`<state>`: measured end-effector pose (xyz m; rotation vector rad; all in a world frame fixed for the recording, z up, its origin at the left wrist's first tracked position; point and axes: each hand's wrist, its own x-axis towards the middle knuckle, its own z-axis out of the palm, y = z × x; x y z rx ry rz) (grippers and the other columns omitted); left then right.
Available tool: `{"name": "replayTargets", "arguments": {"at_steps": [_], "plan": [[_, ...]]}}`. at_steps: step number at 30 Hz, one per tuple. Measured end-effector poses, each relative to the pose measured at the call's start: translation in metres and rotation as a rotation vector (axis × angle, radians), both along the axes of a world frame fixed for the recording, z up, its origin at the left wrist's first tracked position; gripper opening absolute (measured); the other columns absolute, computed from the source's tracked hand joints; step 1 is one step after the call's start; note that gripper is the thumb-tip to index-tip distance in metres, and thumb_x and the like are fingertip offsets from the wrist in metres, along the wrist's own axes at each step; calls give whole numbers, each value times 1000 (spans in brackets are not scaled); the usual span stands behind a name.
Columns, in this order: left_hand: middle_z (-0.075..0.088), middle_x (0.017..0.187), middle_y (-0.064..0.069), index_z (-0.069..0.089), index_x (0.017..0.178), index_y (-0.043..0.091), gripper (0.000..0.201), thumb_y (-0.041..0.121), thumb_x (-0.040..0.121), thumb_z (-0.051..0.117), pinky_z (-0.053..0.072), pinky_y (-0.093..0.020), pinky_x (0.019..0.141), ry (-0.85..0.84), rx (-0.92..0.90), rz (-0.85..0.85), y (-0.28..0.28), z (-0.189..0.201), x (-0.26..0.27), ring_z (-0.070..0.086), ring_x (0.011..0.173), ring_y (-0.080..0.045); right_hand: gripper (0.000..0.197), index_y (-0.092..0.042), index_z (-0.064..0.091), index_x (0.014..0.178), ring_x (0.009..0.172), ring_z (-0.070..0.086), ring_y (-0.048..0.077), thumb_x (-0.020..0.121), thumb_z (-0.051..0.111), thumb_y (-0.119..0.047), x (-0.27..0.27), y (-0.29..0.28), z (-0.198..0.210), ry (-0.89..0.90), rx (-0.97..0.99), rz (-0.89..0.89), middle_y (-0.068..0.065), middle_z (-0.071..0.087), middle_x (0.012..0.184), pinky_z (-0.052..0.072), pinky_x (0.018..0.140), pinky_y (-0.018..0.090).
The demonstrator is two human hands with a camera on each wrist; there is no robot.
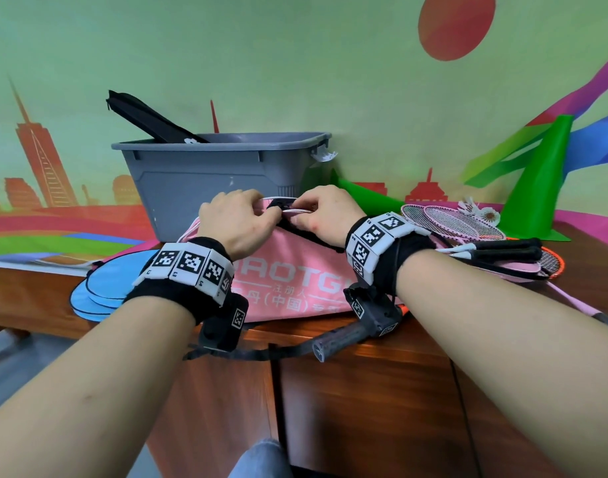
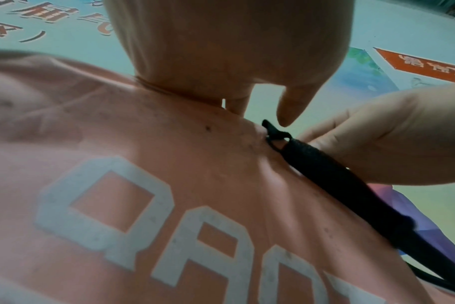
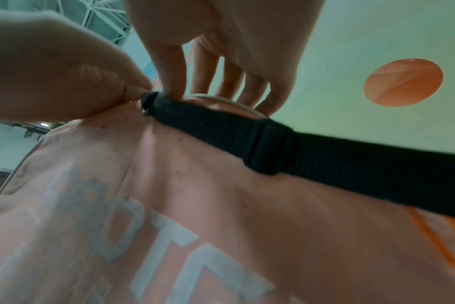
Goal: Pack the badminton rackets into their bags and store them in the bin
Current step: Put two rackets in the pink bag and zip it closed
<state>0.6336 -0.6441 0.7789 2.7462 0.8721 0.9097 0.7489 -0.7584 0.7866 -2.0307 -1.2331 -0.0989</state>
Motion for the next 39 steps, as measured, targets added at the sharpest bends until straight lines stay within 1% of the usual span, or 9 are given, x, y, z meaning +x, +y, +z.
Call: {"name": "replayTargets", "arguments": {"at_steps": [5, 10, 13, 17, 22, 27, 33, 36, 39], "plan": [[63, 123, -1, 62, 116, 29, 60, 43, 72, 23, 31, -42, 96, -31, -67, -75, -1, 6, -5, 50, 118, -28, 9, -15, 73, 88, 81, 60, 20, 82, 66, -16, -2, 4, 6, -31, 14, -33, 6, 70, 90, 40, 67, 22], [55, 136, 0, 56, 127, 26, 68, 37, 71, 19, 24, -40, 104, -47, -128, -92, -5, 10, -5, 42, 129, -23, 11, -12, 73, 89, 78, 56, 12, 81, 66, -9, -6, 8, 13, 23, 56, 51, -3, 62, 80, 38, 66, 19], [56, 135, -2, 58, 126, 21, 68, 35, 71, 21, 28, -40, 108, -90, -145, -105, -3, 10, -7, 43, 128, -25, 19, -12, 72, 97, 75, 55, 10, 79, 68, -10, -7, 8, 11, 64, 49, 107, -6, 61, 78, 38, 62, 14], [61, 127, -3, 63, 118, 22, 64, 34, 72, 20, 33, -41, 104, -108, -150, -111, -5, 9, -9, 48, 121, -27, 16, -16, 76, 92, 78, 58, 11, 78, 70, -21, -9, 10, 12, 33, 47, 54, -4, 64, 80, 40, 69, 18], [67, 97, 1, 63, 87, 24, 48, 45, 76, 22, 31, -41, 91, -83, -139, -115, -6, 9, -9, 53, 102, -27, 14, -22, 77, 87, 82, 63, 13, 77, 69, -26, -13, 14, 12, 55, 59, 15, -4, 68, 79, 46, 69, 21], [67, 112, 5, 65, 106, 31, 52, 44, 75, 25, 32, -42, 95, -41, -89, -87, -3, 6, -9, 52, 113, -24, 19, -26, 77, 91, 89, 67, 14, 76, 67, -24, -17, 14, 7, 13, 78, 42, -3, 75, 89, 54, 81, 29], [66, 104, 3, 59, 83, 29, 38, 40, 75, 23, 30, -43, 92, -37, -128, -110, -3, 6, -9, 51, 108, -25, 19, -25, 76, 93, 90, 63, 20, 80, 64, -32, -17, 7, 10, -162, 23, 65, 2, 73, 90, 50, 82, 34], [63, 113, 1, 65, 97, 24, 54, 38, 77, 17, 29, -42, 90, -44, -124, -124, -1, 5, -10, 49, 111, -26, 23, -21, 76, 95, 91, 60, 23, 84, 61, -34, -19, 8, 9, -283, -1, 62, 5, 70, 89, 47, 82, 35], [62, 118, -1, 64, 107, 24, 60, 38, 78, 14, 28, -42, 88, -35, -119, -124, 0, 5, -10, 47, 114, -27, 22, -18, 75, 85, 81, 59, 26, 80, 62, -34, -19, 12, 7, -238, 20, 59, 9, 66, 77, 50, 73, 35]]}}
